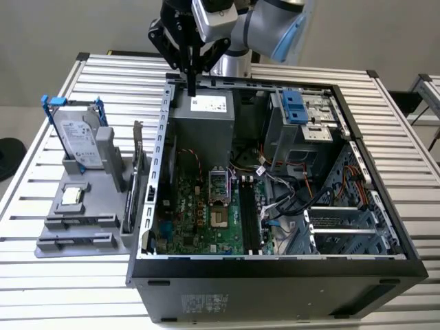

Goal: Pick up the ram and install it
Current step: 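Reach for the ram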

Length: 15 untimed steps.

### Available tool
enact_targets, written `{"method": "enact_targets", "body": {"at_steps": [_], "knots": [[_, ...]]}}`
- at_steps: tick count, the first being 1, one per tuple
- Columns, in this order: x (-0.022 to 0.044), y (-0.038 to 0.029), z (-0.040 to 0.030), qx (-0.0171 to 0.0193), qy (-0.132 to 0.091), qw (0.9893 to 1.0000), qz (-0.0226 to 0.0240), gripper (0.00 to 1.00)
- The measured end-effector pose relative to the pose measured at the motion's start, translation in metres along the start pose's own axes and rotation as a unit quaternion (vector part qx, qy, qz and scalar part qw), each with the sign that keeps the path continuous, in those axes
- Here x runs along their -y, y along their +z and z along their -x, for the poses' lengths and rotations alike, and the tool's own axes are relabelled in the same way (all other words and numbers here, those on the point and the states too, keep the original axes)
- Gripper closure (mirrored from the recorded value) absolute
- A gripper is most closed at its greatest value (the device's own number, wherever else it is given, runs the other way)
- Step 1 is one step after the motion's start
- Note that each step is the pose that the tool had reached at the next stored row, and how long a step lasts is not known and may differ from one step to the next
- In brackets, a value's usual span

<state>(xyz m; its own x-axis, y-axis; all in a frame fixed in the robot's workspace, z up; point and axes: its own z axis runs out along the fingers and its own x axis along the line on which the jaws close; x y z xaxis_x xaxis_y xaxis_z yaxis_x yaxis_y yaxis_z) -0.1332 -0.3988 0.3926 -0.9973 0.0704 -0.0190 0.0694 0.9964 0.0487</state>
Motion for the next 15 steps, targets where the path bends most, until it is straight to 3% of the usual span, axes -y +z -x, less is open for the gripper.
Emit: {"method": "enact_targets", "body": {"at_steps": [15], "knots": [[0.0012,-0.0004,-0.0166,0.0000,0.000,1.0000,0.0000,1.00]]}}
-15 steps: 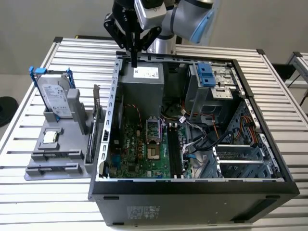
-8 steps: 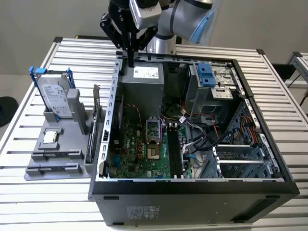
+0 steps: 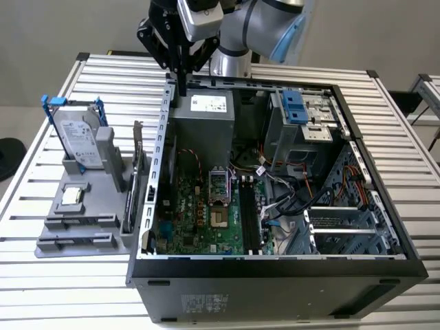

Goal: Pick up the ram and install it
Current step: 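Reach for the ram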

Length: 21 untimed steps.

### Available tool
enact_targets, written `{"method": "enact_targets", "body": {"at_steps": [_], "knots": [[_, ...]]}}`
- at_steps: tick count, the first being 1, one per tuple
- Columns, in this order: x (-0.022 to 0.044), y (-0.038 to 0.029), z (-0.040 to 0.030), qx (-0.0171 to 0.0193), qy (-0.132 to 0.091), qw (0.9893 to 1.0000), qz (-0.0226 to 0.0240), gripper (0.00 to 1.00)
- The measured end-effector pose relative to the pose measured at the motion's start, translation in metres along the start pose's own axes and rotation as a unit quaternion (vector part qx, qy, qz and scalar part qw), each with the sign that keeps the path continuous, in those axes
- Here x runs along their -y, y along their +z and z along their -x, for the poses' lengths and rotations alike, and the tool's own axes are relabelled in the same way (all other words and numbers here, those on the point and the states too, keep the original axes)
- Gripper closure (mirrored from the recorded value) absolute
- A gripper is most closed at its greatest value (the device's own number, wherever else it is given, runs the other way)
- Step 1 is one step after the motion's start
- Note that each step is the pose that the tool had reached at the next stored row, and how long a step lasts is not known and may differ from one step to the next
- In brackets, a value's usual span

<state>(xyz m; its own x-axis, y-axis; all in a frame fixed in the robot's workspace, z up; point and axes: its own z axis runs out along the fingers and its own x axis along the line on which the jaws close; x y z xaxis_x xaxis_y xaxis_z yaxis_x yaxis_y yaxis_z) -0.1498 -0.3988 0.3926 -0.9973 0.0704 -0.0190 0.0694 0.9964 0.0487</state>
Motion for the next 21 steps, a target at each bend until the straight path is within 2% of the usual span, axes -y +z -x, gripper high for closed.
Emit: {"method": "enact_targets", "body": {"at_steps": [21], "knots": [[0.0014,-0.0004,-0.0196,0.0000,0.000,1.0000,0.0000,1.00]]}}
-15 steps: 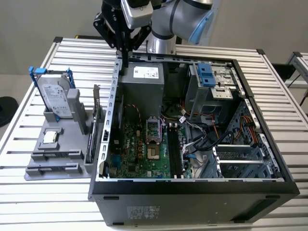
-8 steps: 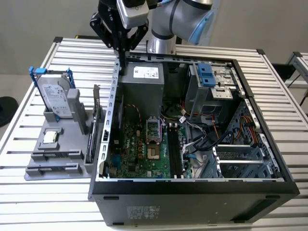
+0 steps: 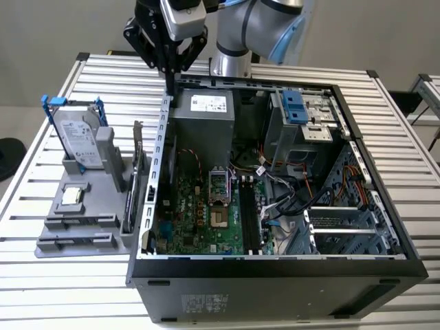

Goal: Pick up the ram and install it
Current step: 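Reach for the ram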

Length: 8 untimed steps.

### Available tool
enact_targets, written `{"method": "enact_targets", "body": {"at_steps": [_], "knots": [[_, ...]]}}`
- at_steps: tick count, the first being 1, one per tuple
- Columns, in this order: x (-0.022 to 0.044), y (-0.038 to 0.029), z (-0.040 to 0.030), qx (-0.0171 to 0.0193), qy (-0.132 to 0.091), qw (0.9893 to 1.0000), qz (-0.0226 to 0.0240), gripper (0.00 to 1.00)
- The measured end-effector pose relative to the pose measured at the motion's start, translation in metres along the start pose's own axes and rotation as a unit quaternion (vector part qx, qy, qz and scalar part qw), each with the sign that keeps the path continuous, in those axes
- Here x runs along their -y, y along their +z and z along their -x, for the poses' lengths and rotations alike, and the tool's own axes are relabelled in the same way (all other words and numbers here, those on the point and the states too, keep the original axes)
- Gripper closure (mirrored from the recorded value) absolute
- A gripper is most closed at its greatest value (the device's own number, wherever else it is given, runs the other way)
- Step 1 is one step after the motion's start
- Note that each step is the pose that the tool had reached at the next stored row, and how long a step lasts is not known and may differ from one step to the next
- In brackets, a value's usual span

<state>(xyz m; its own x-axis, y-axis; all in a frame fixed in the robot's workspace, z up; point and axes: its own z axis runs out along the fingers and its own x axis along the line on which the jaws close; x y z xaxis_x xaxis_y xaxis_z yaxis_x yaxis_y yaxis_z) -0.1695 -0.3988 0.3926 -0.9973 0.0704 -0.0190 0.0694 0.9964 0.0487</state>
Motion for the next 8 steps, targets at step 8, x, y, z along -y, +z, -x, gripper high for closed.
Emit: {"method": "enact_targets", "body": {"at_steps": [8], "knots": [[0.0006,-0.0002,-0.0086,0.0000,0.000,1.0000,0.0001,1.00]]}}
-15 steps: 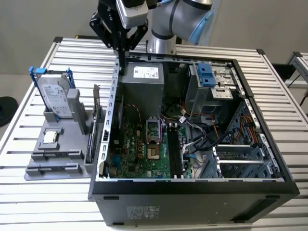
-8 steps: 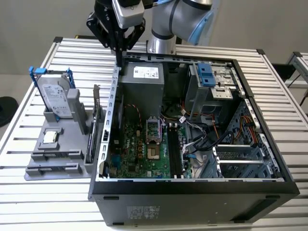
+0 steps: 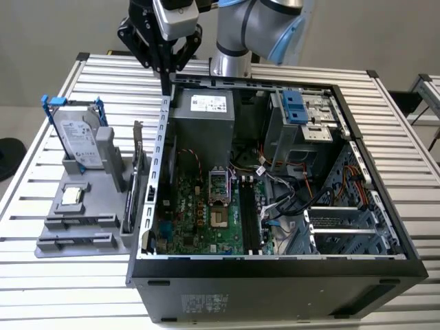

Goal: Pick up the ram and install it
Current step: 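Reach for the ram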

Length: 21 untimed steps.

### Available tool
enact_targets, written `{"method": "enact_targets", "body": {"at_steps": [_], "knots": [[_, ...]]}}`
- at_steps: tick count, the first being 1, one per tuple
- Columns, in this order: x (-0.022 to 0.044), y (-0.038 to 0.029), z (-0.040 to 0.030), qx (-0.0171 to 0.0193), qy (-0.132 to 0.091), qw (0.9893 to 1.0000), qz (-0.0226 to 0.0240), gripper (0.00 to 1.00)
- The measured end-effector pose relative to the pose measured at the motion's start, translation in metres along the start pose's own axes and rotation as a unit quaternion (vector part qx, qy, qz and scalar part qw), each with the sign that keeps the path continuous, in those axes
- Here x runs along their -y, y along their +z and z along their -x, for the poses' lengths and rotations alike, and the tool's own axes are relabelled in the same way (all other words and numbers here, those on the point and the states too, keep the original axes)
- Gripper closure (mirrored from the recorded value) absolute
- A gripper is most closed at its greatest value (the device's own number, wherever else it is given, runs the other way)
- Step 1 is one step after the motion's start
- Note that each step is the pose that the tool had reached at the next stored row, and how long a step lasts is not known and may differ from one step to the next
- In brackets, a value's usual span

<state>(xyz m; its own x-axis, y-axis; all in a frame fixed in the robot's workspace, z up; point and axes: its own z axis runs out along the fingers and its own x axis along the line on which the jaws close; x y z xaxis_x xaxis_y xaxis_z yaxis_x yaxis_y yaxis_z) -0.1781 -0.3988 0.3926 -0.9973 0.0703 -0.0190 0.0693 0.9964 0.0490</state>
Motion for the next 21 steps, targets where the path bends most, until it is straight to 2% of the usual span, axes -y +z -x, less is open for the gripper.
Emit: {"method": "enact_targets", "body": {"at_steps": [21], "knots": [[0.0014,-0.0005,-0.0206,0.0000,0.000,1.0000,0.0002,1.00]]}}
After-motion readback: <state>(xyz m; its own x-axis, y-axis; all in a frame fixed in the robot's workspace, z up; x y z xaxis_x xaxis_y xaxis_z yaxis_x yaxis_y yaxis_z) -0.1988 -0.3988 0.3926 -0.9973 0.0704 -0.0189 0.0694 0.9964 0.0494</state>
